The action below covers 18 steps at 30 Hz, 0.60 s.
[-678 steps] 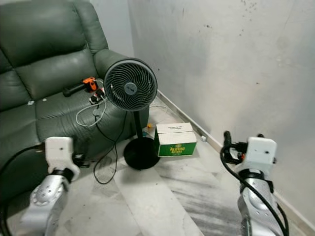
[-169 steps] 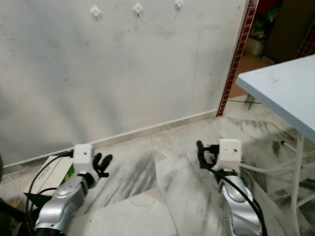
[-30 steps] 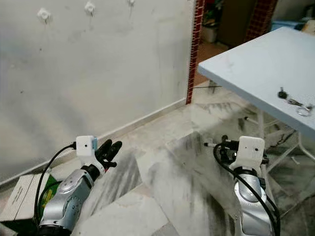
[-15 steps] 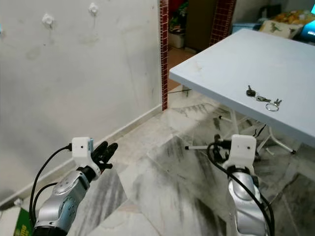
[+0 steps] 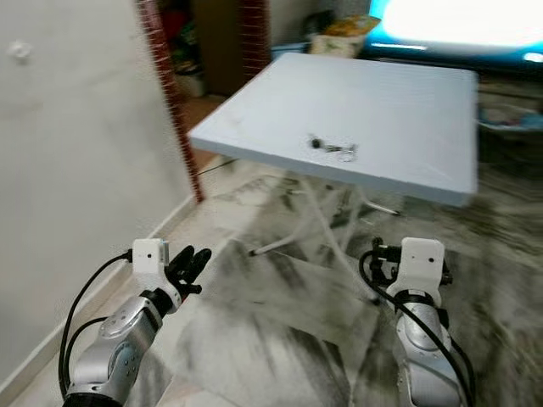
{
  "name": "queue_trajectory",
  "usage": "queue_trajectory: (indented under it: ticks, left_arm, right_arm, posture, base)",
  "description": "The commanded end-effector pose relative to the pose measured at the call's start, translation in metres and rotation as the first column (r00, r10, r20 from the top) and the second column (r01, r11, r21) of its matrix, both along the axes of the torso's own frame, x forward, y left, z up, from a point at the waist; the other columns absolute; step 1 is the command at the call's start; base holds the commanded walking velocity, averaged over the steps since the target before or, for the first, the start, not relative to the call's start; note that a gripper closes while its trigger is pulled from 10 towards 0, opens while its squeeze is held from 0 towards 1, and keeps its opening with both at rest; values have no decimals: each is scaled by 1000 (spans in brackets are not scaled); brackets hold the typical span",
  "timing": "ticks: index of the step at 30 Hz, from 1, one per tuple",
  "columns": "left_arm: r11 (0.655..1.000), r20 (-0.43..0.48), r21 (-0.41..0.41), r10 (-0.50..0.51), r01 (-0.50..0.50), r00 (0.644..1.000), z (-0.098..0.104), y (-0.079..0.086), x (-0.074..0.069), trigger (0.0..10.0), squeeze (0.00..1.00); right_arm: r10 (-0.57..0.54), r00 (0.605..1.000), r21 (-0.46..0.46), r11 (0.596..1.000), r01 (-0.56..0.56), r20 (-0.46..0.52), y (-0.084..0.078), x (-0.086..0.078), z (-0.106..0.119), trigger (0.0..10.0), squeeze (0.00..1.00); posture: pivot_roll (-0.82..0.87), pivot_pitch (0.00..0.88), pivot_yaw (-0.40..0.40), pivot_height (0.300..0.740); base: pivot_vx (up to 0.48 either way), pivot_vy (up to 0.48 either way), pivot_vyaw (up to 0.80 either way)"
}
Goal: Hang keys on a hook
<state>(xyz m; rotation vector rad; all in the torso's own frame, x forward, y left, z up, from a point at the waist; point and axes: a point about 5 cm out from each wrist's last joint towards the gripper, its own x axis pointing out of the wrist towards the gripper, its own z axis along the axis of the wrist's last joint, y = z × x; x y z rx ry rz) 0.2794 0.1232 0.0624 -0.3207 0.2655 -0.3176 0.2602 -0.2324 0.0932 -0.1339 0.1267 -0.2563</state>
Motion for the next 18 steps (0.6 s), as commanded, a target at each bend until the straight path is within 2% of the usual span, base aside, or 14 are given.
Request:
queue_trajectory:
  ticks: [1,18]
  left_arm:
    - [1000,3,6,-4,4,1000,2,1,0,10000,0]
    - [1000,0,12,-11,11,1000,1,1,1,10000,0]
  right_arm:
    - [14,1000,-4,1000,-14,24,2,3,7,10000,0]
    - [34,999,-1,999,-34,29,6,3,7,10000,0]
  posture:
    - [-126,0,84,740]
    - [-125,0,88,740]
  base:
    - [394,0,0]
    - [401,0,0]
